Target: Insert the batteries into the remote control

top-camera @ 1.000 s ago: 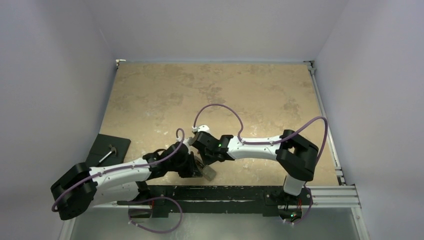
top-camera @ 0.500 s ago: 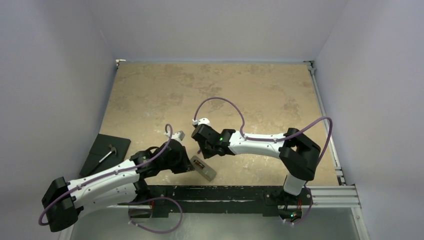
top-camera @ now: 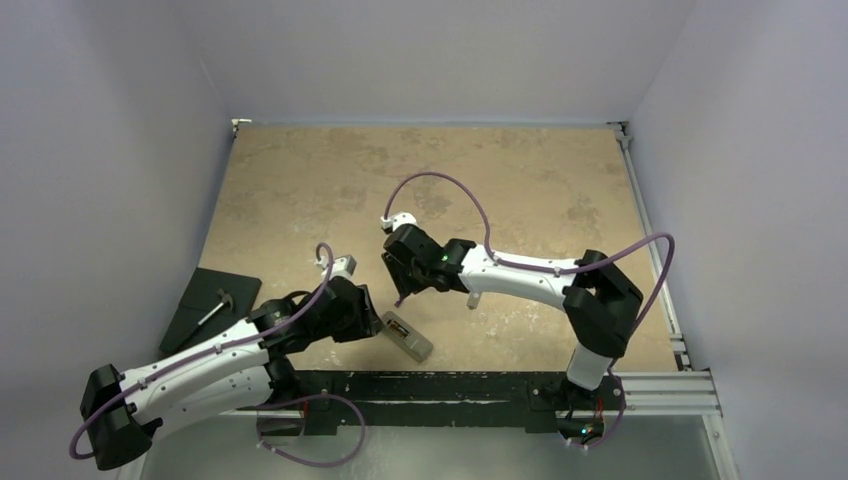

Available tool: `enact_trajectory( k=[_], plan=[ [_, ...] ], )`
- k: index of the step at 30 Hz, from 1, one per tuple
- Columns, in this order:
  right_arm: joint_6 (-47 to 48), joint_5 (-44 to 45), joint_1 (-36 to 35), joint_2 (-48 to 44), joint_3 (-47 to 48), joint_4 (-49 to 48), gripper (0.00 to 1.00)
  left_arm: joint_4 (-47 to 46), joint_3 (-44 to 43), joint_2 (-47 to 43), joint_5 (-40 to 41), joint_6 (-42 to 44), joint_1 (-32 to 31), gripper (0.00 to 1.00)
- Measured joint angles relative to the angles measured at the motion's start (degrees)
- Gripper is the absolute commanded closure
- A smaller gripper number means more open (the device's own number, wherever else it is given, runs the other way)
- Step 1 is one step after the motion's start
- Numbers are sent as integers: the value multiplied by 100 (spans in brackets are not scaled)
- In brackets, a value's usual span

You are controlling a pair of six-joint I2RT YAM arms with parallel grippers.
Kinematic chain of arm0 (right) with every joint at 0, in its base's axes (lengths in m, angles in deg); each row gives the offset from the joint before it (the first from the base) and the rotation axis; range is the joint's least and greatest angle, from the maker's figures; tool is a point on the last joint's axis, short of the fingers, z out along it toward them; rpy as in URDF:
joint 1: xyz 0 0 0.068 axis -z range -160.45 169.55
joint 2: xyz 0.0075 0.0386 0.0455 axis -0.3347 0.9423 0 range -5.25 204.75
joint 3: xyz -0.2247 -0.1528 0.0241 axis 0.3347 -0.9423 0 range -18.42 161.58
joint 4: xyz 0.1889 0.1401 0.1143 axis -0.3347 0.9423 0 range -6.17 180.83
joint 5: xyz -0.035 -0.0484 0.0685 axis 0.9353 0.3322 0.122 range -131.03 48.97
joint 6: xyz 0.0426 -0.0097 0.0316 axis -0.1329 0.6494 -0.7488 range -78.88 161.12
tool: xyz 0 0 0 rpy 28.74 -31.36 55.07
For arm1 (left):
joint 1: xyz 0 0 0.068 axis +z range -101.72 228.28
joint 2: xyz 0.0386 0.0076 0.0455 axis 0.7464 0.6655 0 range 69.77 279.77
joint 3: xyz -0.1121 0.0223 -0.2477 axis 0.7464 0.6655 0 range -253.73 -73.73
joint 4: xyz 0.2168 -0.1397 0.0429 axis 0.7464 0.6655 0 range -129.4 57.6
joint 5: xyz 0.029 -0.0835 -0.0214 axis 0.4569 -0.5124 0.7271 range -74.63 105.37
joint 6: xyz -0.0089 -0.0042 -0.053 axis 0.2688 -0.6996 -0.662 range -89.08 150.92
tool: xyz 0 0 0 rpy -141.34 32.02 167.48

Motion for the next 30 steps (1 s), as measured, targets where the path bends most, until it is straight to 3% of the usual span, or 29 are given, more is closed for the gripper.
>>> enact_trajectory(
  k=[16, 30],
  plan=[
    [800, -505, 411, 1392, 1130, 52, 62, 345, -138, -177, 249, 2, 0, 27],
    [964, -774, 411, 1491, 870, 101, 66, 382, -138, -153, 260, 2, 0, 25]
  ],
)
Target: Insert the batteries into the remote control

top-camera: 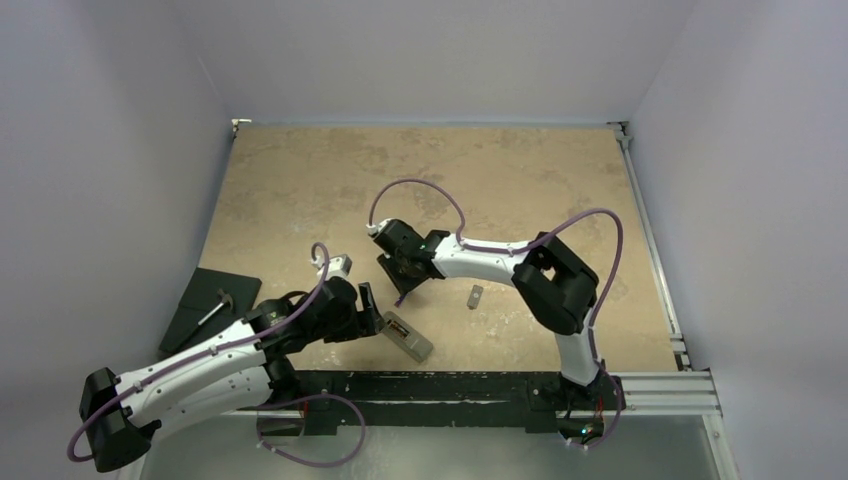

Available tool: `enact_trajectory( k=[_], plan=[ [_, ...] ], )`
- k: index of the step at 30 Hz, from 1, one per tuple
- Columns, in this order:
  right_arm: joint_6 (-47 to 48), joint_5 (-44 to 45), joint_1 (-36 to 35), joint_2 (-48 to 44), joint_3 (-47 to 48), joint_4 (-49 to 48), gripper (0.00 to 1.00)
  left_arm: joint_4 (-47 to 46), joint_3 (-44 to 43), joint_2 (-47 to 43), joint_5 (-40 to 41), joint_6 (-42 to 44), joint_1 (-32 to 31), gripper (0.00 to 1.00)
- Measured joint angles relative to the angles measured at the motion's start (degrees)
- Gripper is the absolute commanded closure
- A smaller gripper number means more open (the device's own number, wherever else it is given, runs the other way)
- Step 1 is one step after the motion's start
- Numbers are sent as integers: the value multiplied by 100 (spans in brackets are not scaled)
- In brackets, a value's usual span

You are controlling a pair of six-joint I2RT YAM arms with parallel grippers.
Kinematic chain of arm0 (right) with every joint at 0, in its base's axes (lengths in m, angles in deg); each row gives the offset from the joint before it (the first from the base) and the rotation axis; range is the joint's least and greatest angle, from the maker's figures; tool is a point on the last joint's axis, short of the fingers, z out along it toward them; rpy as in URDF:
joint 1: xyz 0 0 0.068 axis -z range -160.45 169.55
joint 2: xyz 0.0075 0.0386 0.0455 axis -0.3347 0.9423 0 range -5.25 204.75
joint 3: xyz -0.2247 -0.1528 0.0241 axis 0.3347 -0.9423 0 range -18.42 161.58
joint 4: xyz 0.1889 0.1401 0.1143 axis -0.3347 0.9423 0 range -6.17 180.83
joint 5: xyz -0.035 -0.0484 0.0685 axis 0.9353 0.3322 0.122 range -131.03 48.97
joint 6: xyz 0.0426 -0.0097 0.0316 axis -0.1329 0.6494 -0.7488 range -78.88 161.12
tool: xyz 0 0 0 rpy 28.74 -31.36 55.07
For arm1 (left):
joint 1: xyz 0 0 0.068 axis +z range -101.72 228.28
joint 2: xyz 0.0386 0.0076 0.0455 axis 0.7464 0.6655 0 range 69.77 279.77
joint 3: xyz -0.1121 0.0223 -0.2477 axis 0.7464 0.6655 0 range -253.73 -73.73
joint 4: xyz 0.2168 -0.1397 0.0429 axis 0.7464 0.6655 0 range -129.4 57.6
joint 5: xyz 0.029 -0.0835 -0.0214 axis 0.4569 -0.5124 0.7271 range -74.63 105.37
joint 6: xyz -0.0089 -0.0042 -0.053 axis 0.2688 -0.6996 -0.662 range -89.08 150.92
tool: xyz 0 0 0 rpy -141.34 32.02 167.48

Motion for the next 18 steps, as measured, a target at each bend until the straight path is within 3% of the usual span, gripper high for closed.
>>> enact_trajectory(
  k=[18],
  plan=[
    [767, -234, 2, -1047, -339, -87, 49, -4, 0, 31, 0, 2, 0, 25]
  ],
)
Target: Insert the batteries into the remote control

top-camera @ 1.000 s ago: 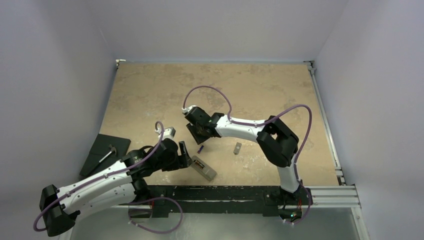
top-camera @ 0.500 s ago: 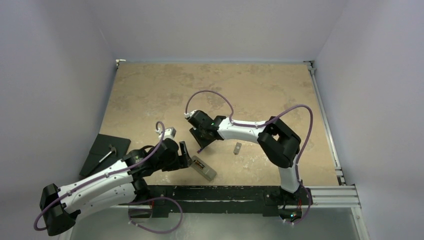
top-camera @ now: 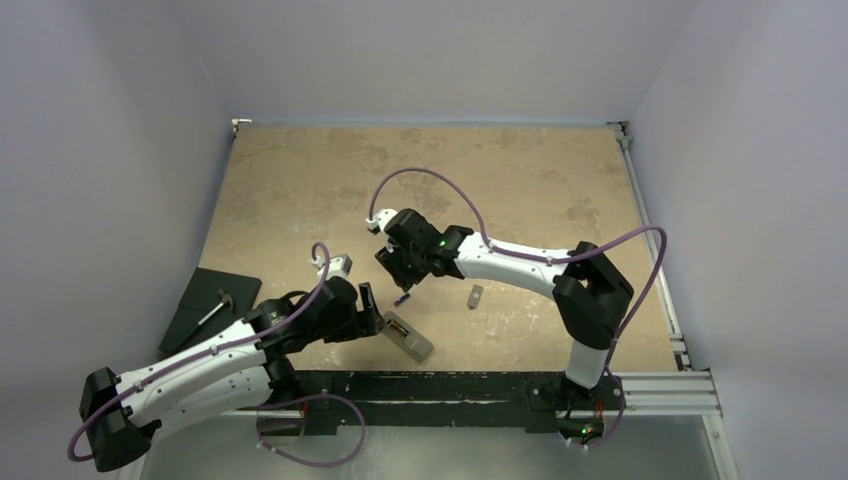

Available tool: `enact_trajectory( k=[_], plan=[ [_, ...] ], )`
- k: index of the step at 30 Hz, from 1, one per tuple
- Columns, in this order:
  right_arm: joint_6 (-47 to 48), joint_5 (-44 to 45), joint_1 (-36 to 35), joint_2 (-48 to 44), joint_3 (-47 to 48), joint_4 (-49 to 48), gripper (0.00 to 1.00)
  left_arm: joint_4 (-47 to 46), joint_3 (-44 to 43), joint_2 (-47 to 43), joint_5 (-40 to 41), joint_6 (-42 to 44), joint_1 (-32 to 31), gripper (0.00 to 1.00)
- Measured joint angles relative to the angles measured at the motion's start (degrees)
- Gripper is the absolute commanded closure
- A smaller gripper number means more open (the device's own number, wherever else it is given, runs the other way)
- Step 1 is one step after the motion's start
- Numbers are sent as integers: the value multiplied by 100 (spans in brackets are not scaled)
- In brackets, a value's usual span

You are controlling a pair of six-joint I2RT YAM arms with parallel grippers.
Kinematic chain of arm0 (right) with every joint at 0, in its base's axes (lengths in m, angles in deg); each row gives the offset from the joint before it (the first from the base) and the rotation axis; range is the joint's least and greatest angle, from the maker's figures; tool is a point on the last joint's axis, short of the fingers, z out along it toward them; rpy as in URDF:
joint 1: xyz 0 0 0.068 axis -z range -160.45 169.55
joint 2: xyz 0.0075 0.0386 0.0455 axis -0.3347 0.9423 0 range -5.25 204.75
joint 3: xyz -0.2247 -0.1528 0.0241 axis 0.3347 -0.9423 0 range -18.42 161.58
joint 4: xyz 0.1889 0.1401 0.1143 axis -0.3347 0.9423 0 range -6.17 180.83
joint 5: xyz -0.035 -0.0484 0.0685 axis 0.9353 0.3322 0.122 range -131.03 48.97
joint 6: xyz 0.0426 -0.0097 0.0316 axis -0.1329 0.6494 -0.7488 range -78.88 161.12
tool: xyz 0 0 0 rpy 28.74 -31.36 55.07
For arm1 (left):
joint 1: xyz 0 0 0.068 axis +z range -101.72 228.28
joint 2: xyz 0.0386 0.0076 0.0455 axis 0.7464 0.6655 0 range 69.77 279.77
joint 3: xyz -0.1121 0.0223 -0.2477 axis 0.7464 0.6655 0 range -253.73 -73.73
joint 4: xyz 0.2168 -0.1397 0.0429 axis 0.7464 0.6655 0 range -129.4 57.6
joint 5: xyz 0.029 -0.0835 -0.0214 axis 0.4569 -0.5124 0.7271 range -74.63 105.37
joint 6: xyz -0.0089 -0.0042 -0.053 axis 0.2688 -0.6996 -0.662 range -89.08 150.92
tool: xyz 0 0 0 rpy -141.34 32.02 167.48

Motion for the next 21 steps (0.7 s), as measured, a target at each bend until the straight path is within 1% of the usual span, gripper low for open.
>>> enact_trajectory(
  k=[5, 8, 10, 16, 21],
  plan=[
    [682, -236, 0, -83, -92, -46, 45, -4, 0, -15, -4, 2, 0, 24],
    [1147, -446, 0, -81, -188, -46, 38, -35, 0, -35, -11, 13, 0, 24],
    [1419, -540, -2, -79, -236, -44, 37, -66, 0, -59, -26, 17, 0, 24],
    [2227, -887, -2, -44, -247, -42, 36, -142, 0, -107, -55, 42, 0, 24],
    [2590, -1071, -2, 232, -223, 7, 35, -146, 0, -153, -55, 59, 0, 24]
  ],
)
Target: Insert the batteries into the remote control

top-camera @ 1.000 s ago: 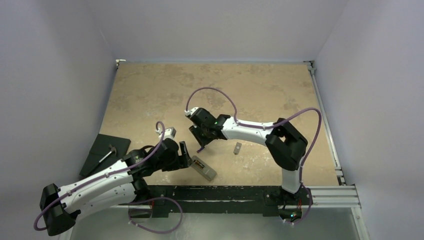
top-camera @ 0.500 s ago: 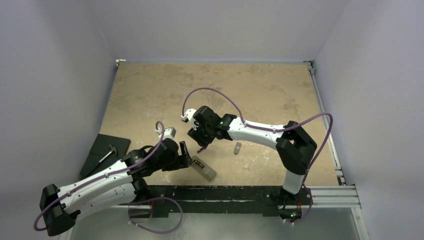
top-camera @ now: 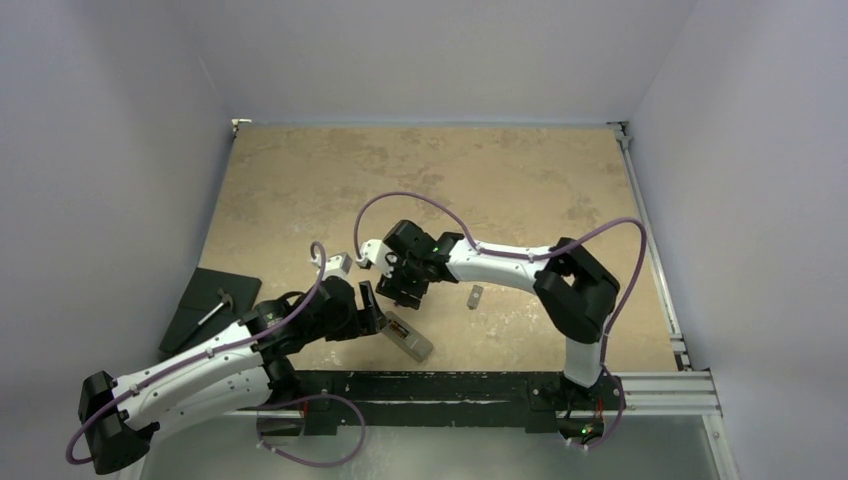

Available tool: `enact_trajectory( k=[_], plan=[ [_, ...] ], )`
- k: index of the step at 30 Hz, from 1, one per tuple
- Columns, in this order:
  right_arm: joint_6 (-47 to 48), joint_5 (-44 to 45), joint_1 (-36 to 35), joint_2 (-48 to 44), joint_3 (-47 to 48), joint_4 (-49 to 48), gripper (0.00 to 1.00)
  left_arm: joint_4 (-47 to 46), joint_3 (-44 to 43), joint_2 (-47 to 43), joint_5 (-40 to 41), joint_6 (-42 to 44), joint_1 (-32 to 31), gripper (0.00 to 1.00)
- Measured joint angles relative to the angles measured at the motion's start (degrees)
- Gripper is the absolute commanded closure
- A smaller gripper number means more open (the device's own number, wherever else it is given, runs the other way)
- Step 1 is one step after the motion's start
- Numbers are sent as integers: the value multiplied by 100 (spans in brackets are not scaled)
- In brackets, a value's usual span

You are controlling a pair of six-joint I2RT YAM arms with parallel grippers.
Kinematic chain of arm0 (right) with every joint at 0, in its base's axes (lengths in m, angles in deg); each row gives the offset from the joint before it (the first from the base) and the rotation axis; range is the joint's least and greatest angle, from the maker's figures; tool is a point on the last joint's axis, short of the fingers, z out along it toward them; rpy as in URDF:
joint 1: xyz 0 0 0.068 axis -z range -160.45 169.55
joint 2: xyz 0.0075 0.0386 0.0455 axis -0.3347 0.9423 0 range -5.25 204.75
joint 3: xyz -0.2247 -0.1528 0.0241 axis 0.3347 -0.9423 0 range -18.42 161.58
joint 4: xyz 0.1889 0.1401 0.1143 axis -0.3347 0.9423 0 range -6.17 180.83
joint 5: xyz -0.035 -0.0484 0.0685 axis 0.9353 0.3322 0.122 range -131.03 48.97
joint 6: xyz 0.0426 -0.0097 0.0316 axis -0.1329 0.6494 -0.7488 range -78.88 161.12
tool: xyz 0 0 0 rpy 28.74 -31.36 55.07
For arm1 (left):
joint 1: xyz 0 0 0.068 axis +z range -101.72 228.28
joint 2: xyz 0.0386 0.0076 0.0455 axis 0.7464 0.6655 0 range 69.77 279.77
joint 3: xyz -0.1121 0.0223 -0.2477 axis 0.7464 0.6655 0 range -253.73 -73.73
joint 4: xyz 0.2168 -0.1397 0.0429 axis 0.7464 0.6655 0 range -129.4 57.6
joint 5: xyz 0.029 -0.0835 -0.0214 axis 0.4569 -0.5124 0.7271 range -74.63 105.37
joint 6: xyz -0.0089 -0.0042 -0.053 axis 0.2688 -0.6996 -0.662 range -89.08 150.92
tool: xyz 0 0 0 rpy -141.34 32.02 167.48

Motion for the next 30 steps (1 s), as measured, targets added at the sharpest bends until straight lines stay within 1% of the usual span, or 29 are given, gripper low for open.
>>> enact_trajectory(
  k=[4, 10, 15, 22, 25, 30],
  plan=[
    [146, -37, 0, 267, 0, 70, 35, -2, 0, -9, 0, 0, 0, 24],
    [229, -46, -22, 356, 11, 83, 37, -11, 0, -9, -2, 2, 0, 24],
    [247, -42, -90, 446, 76, 79, 41, -24, 0, -9, -9, 2, 0, 24],
    [236, -13, -195, 492, 85, 83, 49, -24, 0, -15, -22, 0, 0, 24],
    [208, 20, -219, 494, 85, 81, 58, -24, 0, -26, -24, 0, 0, 24],
    [55, 26, -238, 505, 85, 85, 69, -31, 0, -24, -24, 0, 0, 24]
  ],
)
